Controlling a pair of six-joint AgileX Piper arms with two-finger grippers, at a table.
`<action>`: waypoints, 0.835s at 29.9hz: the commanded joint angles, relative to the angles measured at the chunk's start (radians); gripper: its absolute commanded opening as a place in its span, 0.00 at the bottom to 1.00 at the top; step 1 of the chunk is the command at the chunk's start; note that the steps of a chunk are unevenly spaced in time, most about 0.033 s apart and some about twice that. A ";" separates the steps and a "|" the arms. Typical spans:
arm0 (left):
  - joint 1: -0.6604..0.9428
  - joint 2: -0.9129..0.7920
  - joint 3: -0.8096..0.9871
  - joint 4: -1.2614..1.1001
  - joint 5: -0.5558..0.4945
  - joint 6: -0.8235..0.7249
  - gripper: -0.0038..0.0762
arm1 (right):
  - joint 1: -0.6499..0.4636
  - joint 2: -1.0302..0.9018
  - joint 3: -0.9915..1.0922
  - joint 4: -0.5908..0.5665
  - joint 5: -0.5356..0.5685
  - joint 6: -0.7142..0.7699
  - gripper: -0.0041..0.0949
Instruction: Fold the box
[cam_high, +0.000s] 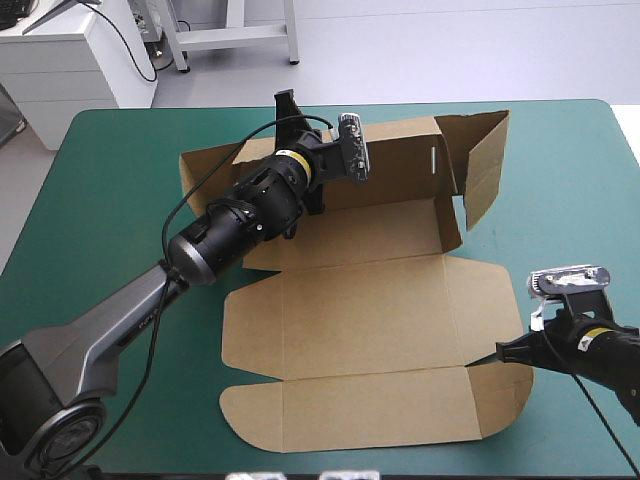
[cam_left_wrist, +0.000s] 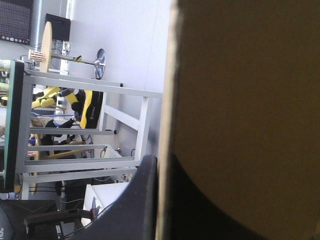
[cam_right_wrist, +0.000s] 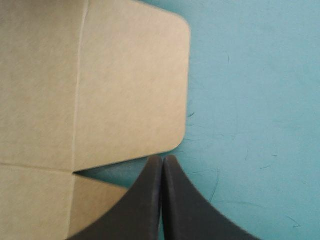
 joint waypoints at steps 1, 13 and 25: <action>-0.031 -0.048 -0.036 0.067 -0.050 -0.037 0.04 | -0.009 -0.005 -0.030 0.022 -0.041 -0.002 0.02; -0.049 -0.038 0.110 0.091 -0.078 0.004 0.04 | -0.009 -0.005 -0.030 0.037 -0.040 -0.002 0.02; -0.113 0.011 0.139 0.221 -0.104 -0.113 0.04 | -0.009 -0.005 -0.040 0.046 -0.089 -0.006 0.02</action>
